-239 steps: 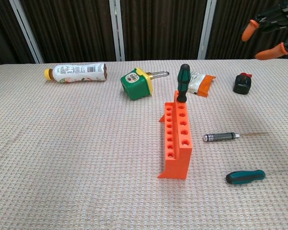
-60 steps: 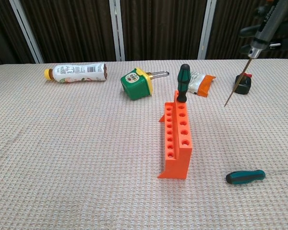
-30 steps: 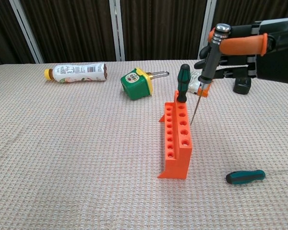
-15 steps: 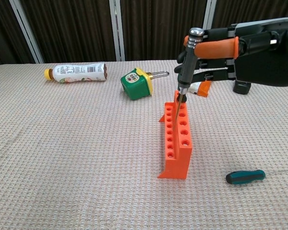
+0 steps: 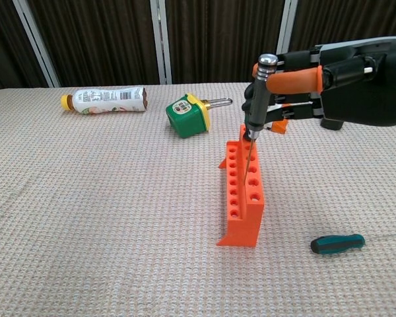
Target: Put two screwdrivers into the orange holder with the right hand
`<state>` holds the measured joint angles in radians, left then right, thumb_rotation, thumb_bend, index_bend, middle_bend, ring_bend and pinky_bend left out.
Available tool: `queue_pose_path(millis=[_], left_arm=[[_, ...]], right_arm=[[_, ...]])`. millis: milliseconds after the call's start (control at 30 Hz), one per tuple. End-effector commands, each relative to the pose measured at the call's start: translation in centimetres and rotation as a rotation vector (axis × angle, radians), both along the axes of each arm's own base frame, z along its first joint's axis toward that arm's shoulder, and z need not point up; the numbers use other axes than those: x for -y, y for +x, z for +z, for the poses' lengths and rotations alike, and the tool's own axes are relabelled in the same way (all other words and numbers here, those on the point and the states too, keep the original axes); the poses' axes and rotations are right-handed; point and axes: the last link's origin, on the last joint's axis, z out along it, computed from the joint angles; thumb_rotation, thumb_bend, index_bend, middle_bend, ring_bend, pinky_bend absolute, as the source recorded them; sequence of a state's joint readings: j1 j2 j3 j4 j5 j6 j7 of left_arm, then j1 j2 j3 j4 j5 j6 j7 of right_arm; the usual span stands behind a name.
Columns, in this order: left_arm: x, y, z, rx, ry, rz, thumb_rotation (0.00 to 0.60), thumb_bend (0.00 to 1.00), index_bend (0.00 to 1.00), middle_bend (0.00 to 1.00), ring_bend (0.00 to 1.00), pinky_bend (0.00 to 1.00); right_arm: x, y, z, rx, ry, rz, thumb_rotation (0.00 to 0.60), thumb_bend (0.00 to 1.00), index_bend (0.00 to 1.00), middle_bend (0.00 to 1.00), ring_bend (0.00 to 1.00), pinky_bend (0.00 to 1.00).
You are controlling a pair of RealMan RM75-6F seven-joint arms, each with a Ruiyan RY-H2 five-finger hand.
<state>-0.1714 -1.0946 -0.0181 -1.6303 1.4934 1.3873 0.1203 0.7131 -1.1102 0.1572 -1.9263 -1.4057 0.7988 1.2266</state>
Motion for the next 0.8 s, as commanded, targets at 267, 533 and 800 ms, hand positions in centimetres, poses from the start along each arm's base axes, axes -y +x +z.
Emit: queue_pose_path(millis=[267, 533, 800], left_arm=[[-0.08, 0.21, -0.07, 0.004, -0.002, -0.004, 0.600, 0.14, 0.14, 0.00, 0.00, 0.00], [-0.08, 0.39, -0.05, 0.003, -0.002, -0.006, 0.600, 0.14, 0.14, 0.00, 0.00, 0.00], [-0.02, 0.48, 0.02, 0.000, -0.004, -0.008, 0.600, 0.14, 0.13, 0.00, 0.00, 0.00]], right_arm=[[0.02, -0.17, 0.66, -0.005, -0.005, -0.001, 0.600, 0.52, 0.65, 0.44, 0.26, 0.23], [0.11, -0.33, 1.05, -0.001, -0.007, -0.003, 0.600, 0.52, 0.65, 0.44, 0.26, 0.23], [0.09, -0.81, 0.56, -0.002, 0.013, -0.015, 0.600, 0.52, 0.65, 0.44, 0.26, 0.23]])
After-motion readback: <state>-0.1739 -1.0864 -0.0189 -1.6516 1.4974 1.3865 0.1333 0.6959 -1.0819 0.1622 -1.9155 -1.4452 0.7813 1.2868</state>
